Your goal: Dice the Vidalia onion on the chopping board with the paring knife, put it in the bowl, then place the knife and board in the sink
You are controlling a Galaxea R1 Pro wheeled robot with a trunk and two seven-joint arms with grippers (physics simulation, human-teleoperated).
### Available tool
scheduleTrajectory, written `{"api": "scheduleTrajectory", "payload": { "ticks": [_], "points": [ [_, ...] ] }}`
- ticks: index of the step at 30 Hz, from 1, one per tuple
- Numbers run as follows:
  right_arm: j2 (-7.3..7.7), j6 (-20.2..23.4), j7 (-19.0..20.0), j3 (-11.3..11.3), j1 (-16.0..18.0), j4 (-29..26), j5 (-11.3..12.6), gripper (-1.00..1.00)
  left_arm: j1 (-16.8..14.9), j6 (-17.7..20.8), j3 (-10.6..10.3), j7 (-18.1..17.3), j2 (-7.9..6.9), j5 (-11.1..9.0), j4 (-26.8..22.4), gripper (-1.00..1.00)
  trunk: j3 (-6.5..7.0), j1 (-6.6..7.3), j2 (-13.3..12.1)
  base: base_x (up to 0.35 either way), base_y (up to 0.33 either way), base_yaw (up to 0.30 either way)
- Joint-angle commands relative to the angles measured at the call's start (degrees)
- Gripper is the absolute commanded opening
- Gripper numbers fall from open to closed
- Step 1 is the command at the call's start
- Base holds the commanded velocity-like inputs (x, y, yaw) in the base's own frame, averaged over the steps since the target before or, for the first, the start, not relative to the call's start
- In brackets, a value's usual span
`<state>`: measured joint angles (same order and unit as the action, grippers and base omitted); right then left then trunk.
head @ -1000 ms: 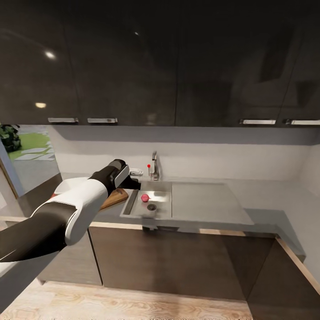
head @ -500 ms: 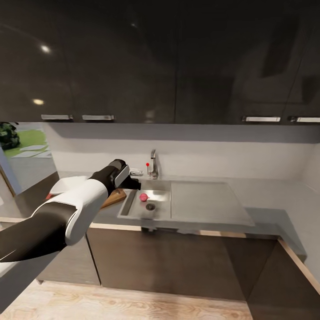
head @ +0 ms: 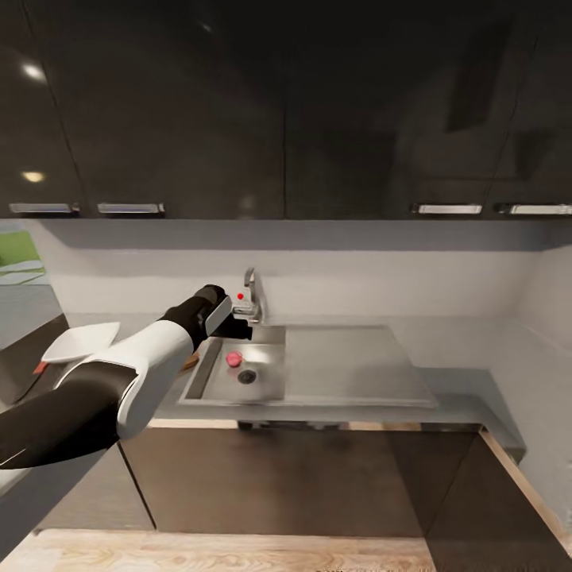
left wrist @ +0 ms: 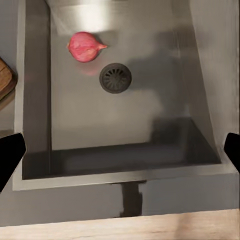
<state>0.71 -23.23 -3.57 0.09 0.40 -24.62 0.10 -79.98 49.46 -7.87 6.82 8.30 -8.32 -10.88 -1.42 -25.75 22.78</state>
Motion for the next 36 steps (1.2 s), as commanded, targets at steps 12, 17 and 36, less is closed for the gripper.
{"api": "scheduleTrajectory", "payload": {
  "ticks": [12,17,36],
  "points": [
    [0.00,-0.15,-0.12,0.00,0.04,0.01,-0.01,1.00,0.00,0.20,-0.30,0.39,-0.09,-0.63,-0.02,1.00,-0.31,-0.04,0.13,0.051,0.053,-0.143],
    [0.00,-0.15,-0.12,0.00,0.04,0.01,-0.02,1.00,0.03,0.20,-0.36,0.39,-0.12,-0.63,-0.03,1.00,-0.31,-0.04,0.13,0.141,0.204,-0.003],
    [0.00,-0.01,-0.21,0.00,0.04,0.02,-0.02,1.00,0.13,0.15,-0.35,0.39,-0.12,-0.62,-0.02,1.00,-0.93,-0.04,0.13,0.007,0.010,0.000]
  ]
}}
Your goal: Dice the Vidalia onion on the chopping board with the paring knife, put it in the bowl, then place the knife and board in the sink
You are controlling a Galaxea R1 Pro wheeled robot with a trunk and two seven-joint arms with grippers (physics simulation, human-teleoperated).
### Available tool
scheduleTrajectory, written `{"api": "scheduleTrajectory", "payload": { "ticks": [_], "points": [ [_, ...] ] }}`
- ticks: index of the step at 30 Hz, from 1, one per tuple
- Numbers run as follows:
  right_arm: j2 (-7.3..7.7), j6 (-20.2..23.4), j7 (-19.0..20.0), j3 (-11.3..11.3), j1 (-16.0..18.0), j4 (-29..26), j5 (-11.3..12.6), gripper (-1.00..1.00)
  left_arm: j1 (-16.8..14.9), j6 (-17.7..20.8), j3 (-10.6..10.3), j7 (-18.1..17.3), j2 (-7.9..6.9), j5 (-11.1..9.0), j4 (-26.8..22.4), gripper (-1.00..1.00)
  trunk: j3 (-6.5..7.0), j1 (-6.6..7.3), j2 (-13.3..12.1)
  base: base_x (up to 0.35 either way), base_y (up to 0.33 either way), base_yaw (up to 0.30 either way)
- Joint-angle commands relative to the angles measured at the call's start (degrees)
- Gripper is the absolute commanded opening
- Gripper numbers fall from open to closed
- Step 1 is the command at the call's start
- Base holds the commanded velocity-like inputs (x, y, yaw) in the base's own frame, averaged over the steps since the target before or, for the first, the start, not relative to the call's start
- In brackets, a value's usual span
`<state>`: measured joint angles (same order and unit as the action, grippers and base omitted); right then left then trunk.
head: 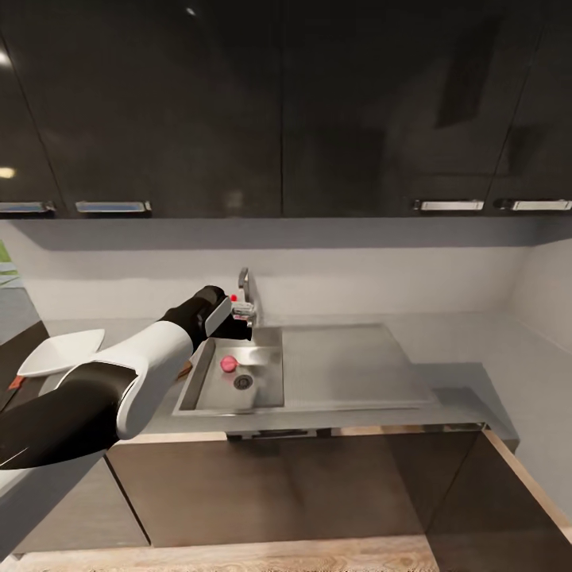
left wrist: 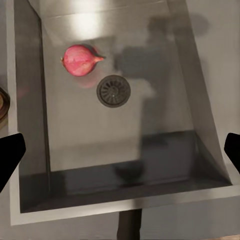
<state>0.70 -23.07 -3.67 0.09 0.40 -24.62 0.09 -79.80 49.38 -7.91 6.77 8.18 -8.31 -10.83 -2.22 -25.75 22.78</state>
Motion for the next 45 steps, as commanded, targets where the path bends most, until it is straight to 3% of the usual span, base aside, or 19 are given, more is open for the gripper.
{"api": "scheduleTrajectory", "payload": {
  "ticks": [1,12,45],
  "points": [
    [0.00,-0.15,-0.11,0.00,0.04,0.02,0.00,1.00,-0.03,0.21,-0.31,0.43,-0.01,-0.62,-0.05,1.00,-0.21,-0.03,0.14,0.000,0.000,0.000],
    [0.00,-0.13,-0.11,0.00,0.04,0.06,0.00,1.00,0.00,0.19,-0.35,0.43,-0.01,-0.61,0.02,1.00,-1.03,-0.03,0.14,0.028,0.133,0.000],
    [0.00,-0.13,-0.20,0.00,0.04,0.10,0.00,1.00,0.09,0.19,-0.35,0.52,-0.01,-0.65,0.11,1.00,-3.51,-0.03,0.14,0.020,0.003,0.000]
  ]
}}
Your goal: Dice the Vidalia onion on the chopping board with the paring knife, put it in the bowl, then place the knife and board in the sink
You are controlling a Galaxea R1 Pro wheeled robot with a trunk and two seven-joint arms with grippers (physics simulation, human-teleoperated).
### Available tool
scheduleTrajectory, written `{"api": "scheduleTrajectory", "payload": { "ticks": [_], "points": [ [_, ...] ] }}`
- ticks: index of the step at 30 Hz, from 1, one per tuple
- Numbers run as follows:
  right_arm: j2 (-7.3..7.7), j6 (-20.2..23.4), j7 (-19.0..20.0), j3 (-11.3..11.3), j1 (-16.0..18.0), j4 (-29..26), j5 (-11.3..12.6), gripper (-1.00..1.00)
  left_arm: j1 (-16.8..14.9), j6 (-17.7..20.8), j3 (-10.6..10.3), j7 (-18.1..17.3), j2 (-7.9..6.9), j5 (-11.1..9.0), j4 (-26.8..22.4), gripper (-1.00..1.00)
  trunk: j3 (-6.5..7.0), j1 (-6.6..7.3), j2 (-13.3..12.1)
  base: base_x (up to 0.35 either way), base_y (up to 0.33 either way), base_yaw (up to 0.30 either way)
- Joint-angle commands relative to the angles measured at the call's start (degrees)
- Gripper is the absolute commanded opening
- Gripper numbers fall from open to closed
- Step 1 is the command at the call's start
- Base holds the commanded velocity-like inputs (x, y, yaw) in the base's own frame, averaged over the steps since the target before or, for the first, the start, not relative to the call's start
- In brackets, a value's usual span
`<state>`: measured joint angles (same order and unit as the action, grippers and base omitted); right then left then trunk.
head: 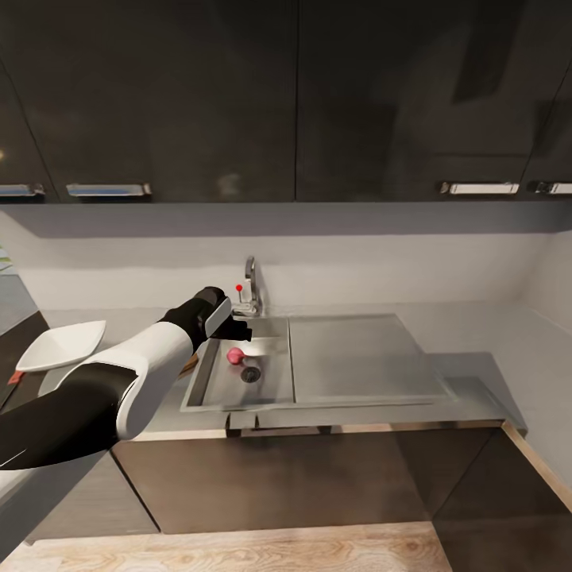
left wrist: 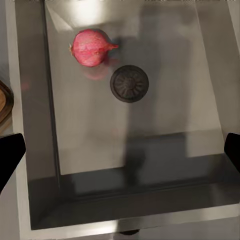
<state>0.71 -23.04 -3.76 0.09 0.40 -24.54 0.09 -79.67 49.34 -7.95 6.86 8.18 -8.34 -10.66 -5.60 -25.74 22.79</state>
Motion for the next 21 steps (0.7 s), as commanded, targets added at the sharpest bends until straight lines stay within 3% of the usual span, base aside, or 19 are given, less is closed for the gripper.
{"api": "scheduleTrajectory", "payload": {
  "ticks": [1,16,21],
  "points": [
    [0.00,-0.17,-0.11,0.00,0.04,0.02,0.00,1.00,-0.04,0.23,-0.31,0.44,0.00,-0.62,-0.07,1.00,-0.21,-0.04,0.13,0.095,0.000,0.000],
    [0.00,-0.17,-0.11,0.00,0.04,0.02,0.00,1.00,0.11,0.15,-0.29,0.28,-0.02,-0.68,0.64,1.00,-1.37,-0.04,0.13,0.021,0.000,0.000],
    [0.00,-0.17,-0.11,0.00,0.04,0.02,0.00,1.00,0.10,0.14,-0.28,0.26,-0.02,-0.66,0.75,1.00,-1.76,-0.04,0.13,0.161,0.001,0.000]
  ]
}}
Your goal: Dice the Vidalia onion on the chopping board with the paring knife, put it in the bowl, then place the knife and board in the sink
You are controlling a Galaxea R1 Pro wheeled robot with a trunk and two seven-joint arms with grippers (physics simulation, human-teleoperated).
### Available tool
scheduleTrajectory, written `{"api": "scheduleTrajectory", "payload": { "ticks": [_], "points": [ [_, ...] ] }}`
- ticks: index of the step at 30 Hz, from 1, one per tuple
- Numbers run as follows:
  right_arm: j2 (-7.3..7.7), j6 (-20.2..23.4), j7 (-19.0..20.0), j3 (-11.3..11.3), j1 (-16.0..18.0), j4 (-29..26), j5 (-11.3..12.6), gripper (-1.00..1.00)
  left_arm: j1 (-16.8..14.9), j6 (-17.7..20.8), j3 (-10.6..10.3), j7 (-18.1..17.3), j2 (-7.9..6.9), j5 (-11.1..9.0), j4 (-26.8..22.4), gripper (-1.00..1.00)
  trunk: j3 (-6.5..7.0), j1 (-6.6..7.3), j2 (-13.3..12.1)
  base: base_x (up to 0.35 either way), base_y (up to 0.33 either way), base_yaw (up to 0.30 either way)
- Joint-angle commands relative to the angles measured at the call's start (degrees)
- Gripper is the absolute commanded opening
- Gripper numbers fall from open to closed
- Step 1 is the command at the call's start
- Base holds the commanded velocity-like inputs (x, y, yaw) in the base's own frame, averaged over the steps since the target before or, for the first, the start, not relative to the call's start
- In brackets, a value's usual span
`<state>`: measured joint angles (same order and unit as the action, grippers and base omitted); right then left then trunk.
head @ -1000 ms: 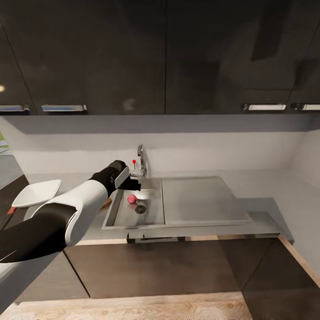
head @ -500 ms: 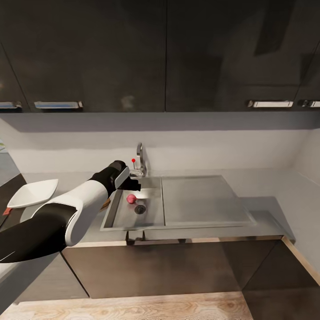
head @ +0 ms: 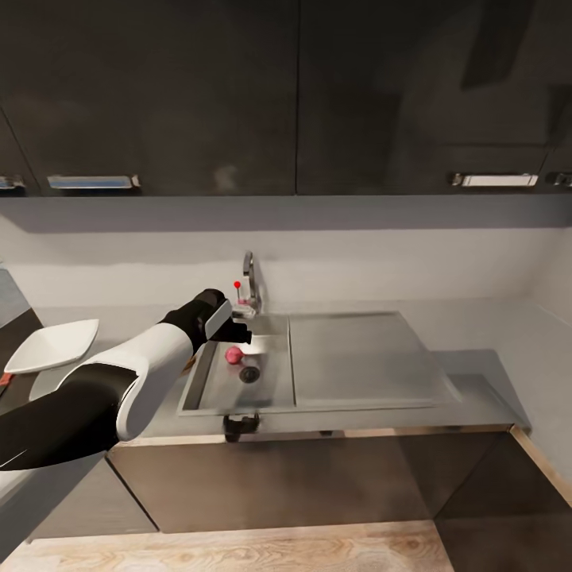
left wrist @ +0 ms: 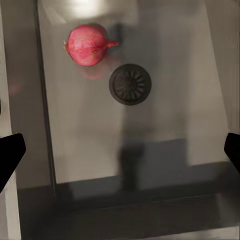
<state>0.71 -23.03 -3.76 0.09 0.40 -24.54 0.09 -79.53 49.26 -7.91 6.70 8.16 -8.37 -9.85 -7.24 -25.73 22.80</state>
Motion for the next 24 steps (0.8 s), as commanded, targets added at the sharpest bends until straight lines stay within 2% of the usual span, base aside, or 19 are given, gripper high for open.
{"api": "scheduleTrajectory", "payload": {
  "ticks": [1,8,24],
  "points": [
    [0.00,-0.17,-0.11,0.00,0.04,0.02,0.00,1.00,-0.03,0.23,-0.35,0.42,-0.01,-0.62,-0.06,1.00,-0.20,-0.06,0.12,0.262,0.050,0.000],
    [0.00,-0.17,-0.11,0.00,0.04,0.02,0.00,1.00,-0.02,0.23,-0.32,0.42,-0.07,-0.64,-0.02,1.00,-0.75,-0.06,0.12,0.205,0.077,0.000],
    [0.00,-0.17,-0.11,0.00,0.04,0.02,0.00,1.00,-0.02,0.23,-0.35,0.36,-0.06,-0.67,0.00,1.00,-2.02,-0.06,0.12,0.111,0.047,0.000]
  ]
}}
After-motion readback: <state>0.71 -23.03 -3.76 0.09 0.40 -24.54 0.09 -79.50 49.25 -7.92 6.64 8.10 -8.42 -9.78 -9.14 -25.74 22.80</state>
